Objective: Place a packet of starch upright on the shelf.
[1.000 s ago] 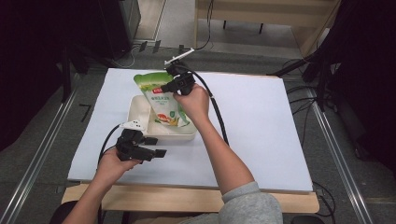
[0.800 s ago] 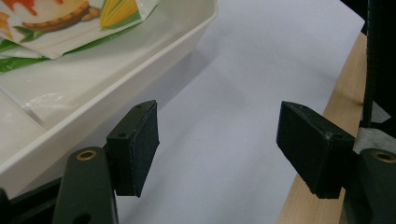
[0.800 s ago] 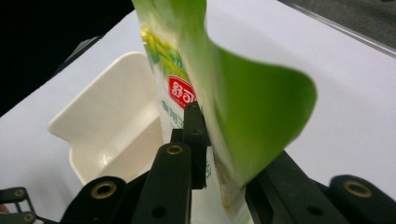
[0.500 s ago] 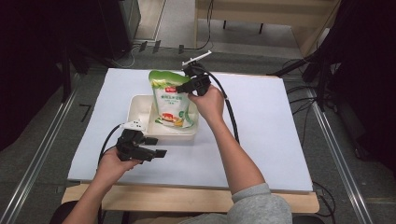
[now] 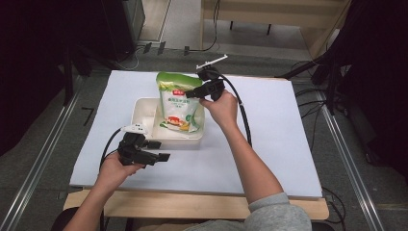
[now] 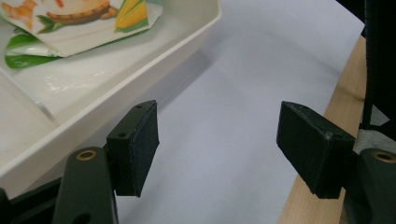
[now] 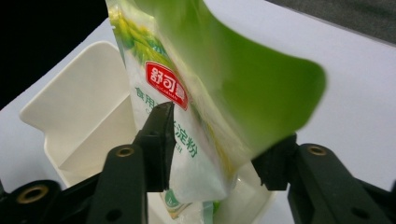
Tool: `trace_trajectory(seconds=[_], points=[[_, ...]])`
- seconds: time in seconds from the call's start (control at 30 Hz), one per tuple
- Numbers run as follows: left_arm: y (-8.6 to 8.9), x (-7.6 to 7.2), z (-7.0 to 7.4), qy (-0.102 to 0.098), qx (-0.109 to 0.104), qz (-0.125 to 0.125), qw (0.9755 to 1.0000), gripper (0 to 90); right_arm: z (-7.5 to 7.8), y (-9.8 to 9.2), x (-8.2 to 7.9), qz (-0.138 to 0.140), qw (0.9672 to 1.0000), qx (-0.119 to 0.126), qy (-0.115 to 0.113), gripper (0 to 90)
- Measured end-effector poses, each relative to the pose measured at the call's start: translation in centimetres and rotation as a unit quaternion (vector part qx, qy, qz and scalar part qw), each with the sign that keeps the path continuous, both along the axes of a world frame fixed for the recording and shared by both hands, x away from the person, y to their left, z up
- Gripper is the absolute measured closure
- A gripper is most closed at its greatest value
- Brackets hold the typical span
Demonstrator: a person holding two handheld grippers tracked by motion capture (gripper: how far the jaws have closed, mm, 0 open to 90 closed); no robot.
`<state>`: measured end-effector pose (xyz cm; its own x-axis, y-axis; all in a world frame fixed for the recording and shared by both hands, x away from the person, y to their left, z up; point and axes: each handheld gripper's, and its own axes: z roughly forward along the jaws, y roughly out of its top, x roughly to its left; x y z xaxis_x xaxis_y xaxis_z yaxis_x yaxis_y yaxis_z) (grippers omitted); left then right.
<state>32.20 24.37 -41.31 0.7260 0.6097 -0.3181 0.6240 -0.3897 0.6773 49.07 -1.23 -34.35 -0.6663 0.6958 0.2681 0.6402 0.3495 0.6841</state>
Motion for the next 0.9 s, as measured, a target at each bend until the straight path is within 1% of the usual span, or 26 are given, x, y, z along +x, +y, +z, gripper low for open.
trace_trajectory(seconds=[0.13, 0.23, 0.3, 0.37, 0.43, 0.47, 0.5, 0.53, 0.57, 0.6, 0.63, 0.73, 0.8, 0.87, 0.9], points=[[0.1, 0.0, 0.0, 0.001, 0.001, 0.003, 1.0, 30.7, 0.5, -0.9, -0.4, 0.007, 0.9999, -0.003, -0.007, 48.4], [0.0, 0.0, 0.0, 0.001, 0.003, 0.002, 1.0, 30.7, 0.9, -1.6, -1.0, 0.012, 0.9997, -0.013, -0.013, 45.9], [0.0, 0.0, 0.0, 0.0, 0.006, 0.002, 1.0, 30.7, 1.1, -2.1, -1.3, 0.013, 0.9996, -0.02, -0.012, 45.2], [0.0, 0.0, -0.1, -0.001, 0.005, 0.002, 1.0, 30.7, 1.3, -2.6, -1.7, 0.013, 0.9997, -0.019, -0.011, 44.5], [0.0, 0.0, -0.1, 0.0, 0.008, 0.003, 1.0, 30.6, 1.6, -3.3, -2.3, 0.016, 0.9996, -0.017, -0.018, 43.6], [0.0, 0.0, -0.1, 0.0, 0.007, 0.001, 1.0, 30.6, 1.6, -3.3, -2.3, 0.016, 0.9996, -0.017, -0.018, 43.6], [0.0, 0.0, 0.0, 0.0, 0.005, -0.001, 1.0, 30.6, 1.7, -3.8, -2.7, 0.017, 0.9996, -0.012, -0.018, 42.8], [0.0, 0.0, 0.0, 0.0, 0.005, -0.001, 1.0, 30.6, 1.7, -3.8, -2.7, 0.017, 0.9996, -0.012, -0.018, 42.8], [-0.1, -0.1, 0.0, 0.0, 0.0, -0.001, 1.0, 30.6, 1.7, -4.1, -2.9, 0.018, 0.9996, -0.01, -0.019, 42.5], [-0.1, -0.1, 0.0, 0.0, -0.001, -0.003, 1.0, 30.6, 1.5, -4.7, -3.3, 0.022, 0.9996, -0.007, -0.018, 43.3], [-0.1, -0.1, 0.0, 0.0, 0.002, -0.002, 1.0, 30.6, 1.5, -4.7, -3.3, 0.022, 0.9996, -0.007, -0.018, 43.3], [-0.2, -0.1, 0.0, 0.001, 0.003, -0.002, 1.0, 30.6, 1.2, -5.4, -4.0, 0.022, 0.9997, -0.007, -0.012, 43.4], [-0.2, -0.1, 0.0, 0.001, 0.003, -0.002, 1.0, 30.6, 0.9, -5.9, -4.5, 0.025, 0.9996, -0.006, -0.013, 42.4], [-0.2, -0.1, 0.0, 0.002, 0.007, -0.003, 1.0, 30.6, 0.5, -6.4, -5.3, 0.027, 0.9994, -0.006, -0.02, 40.1], [-0.2, -0.1, 0.0, 0.001, 0.005, -0.002, 1.0, 30.6, 0.5, -6.4, -5.3, 0.027, 0.9994, -0.006, -0.02, 40.1]])
